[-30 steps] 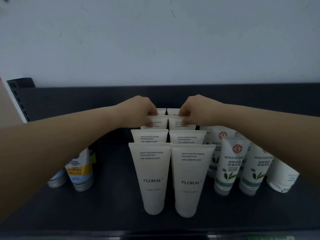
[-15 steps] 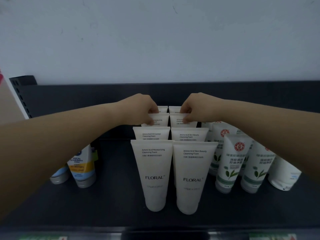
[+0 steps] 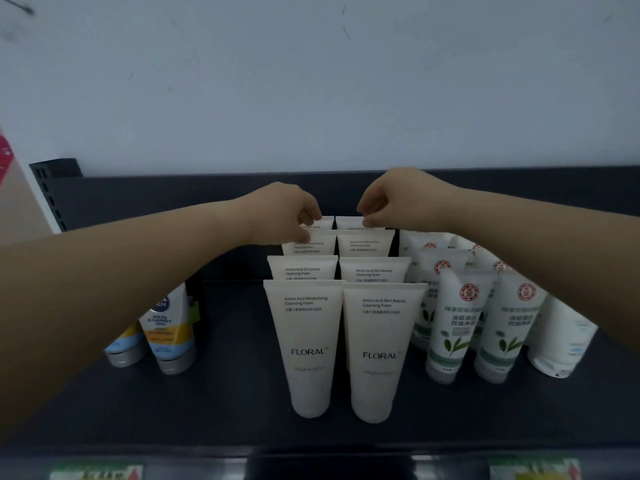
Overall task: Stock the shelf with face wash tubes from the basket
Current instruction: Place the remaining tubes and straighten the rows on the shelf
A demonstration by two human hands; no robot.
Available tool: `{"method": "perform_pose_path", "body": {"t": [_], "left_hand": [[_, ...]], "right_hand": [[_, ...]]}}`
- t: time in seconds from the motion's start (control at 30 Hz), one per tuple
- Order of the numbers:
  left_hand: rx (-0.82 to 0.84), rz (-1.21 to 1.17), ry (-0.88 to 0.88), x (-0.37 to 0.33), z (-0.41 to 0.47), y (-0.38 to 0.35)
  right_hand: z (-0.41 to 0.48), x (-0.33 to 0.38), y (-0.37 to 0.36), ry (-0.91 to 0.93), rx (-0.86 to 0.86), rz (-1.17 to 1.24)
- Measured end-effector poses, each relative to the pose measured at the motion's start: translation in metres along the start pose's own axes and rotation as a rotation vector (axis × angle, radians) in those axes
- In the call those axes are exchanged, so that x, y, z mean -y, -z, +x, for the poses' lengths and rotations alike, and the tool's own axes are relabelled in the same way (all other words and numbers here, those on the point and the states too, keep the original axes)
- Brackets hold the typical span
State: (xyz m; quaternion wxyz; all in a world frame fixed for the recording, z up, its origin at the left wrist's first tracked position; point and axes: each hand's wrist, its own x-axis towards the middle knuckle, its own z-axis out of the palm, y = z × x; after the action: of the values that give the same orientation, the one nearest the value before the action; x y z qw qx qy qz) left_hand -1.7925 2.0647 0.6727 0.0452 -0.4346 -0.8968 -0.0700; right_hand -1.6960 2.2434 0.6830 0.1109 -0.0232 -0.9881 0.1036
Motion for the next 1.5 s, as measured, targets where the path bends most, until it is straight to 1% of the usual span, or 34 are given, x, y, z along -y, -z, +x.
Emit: {"method": "perform_pose_path", "body": {"t": [0.1, 0.17, 0.2, 0.27, 0.33, 0.4, 0.47, 0.6, 0.73, 1.0, 1.5], "left_hand": [[-0.112, -0.093, -0.008, -0.003, -0.009, 0.013], [-0.129, -0.137, -0.013, -0.006, -0.018, 0.021], [-0.105, -0.149, -0.017, -0.007, -0.023, 0.024], [-0.003, -0.157, -0.02, -0.008, -0.03, 0.026], [0.114, -0.117, -0.016, -0.009, -0.036, 0.022], [0.191, -0.064, -0.004, -0.009, -0.04, 0.016], [0.221, -0.018, -0.014, -0.008, -0.042, 0.01], [0.214, 0.086, -0.049, -0.007, -0.041, -0.002], [0.221, 0.106, -0.038, -0.005, -0.039, -0.005], [0.165, 0.099, -0.045, -0.004, -0.034, -0.009], [0.145, 0.074, -0.04, -0.003, -0.025, -0.011]], "right_hand": [[-0.008, 0.006, 0.013, 0.016, -0.024, 0.037], [-0.014, 0.01, 0.019, 0.029, 0.017, 0.057], [-0.018, 0.011, 0.021, 0.029, 0.056, 0.064], [-0.026, 0.013, 0.021, 0.026, 0.162, 0.079], [-0.03, 0.015, 0.017, 0.023, 0.247, 0.077], [-0.032, 0.016, 0.011, 0.022, 0.292, 0.051], [-0.034, 0.017, 0.005, 0.026, 0.31, 0.013], [-0.037, 0.018, -0.004, 0.037, 0.349, -0.038], [-0.036, 0.015, -0.013, 0.056, 0.332, -0.098], [-0.035, 0.012, -0.018, 0.075, 0.268, -0.136], [-0.027, 0.007, -0.019, 0.082, 0.243, -0.125]]}}
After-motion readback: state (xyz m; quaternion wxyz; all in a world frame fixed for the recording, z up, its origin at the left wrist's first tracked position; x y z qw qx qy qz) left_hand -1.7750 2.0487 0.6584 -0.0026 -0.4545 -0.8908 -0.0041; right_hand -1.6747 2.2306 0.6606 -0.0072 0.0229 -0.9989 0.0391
